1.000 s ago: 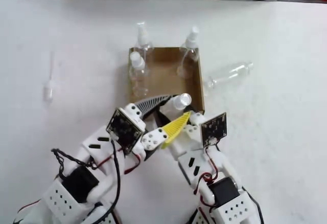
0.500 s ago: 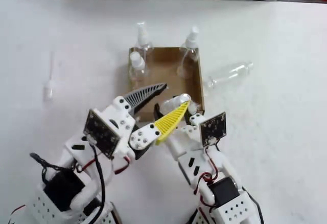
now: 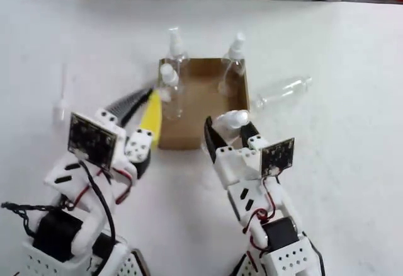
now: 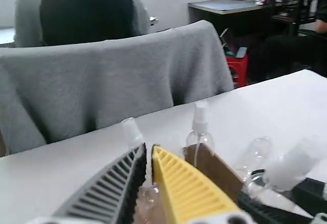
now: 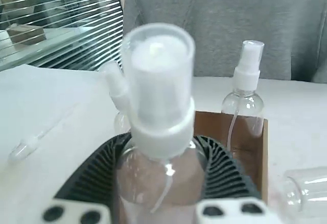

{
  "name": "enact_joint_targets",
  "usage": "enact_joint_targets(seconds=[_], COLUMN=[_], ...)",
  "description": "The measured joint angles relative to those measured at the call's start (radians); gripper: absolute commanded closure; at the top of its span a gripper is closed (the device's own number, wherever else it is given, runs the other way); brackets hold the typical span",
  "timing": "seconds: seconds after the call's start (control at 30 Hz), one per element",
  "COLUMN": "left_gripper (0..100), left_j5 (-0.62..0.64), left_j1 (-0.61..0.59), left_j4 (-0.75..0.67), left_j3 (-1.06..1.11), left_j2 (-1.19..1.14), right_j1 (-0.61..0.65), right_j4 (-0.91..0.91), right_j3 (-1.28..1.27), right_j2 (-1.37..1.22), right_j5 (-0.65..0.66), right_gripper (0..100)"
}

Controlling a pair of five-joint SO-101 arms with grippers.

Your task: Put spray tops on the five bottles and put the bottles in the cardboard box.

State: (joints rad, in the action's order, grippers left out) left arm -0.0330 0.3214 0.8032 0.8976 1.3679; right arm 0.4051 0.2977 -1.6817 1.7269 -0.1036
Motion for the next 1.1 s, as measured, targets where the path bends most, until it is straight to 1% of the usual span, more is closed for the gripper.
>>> enact_joint_targets(seconds=[0.13,0.33,0.5,0.63,0.73,0.8,0.97,1.1], left_gripper=[98,98,98,98,98,98,97,97], left_j5=[0.0,0.0,0.0,0.0,0.0,0.0,0.0,0.0], left_j1=[-0.091,-0.23,-0.347,-0.434,-0.468,-0.482,-0.491,-0.489], left_j4=[0.0,-0.017,-0.183,-0.338,-0.44,-0.473,-0.476,-0.459], left_j3=[0.089,0.328,0.546,0.701,0.792,0.804,0.806,0.806], left_j2=[0.009,-0.002,-0.002,-0.002,-0.002,-0.002,-0.002,-0.002], right_j1=[-0.035,-0.063,-0.064,-0.066,-0.064,-0.064,-0.064,-0.064], right_j4=[-0.049,-0.057,-0.057,-0.057,-0.057,-0.057,-0.061,-0.163], right_j3=[0.0,0.023,0.066,0.104,0.137,0.166,0.264,0.319], right_j2=[0.0,0.0,0.0,0.0,0.0,-0.014,-0.178,-0.365], right_j5=[0.0,0.0,0.003,0.038,0.048,0.048,0.049,0.052], right_gripper=[98.4,98.4,98.4,98.4,98.4,98.4,98.4,98.4])
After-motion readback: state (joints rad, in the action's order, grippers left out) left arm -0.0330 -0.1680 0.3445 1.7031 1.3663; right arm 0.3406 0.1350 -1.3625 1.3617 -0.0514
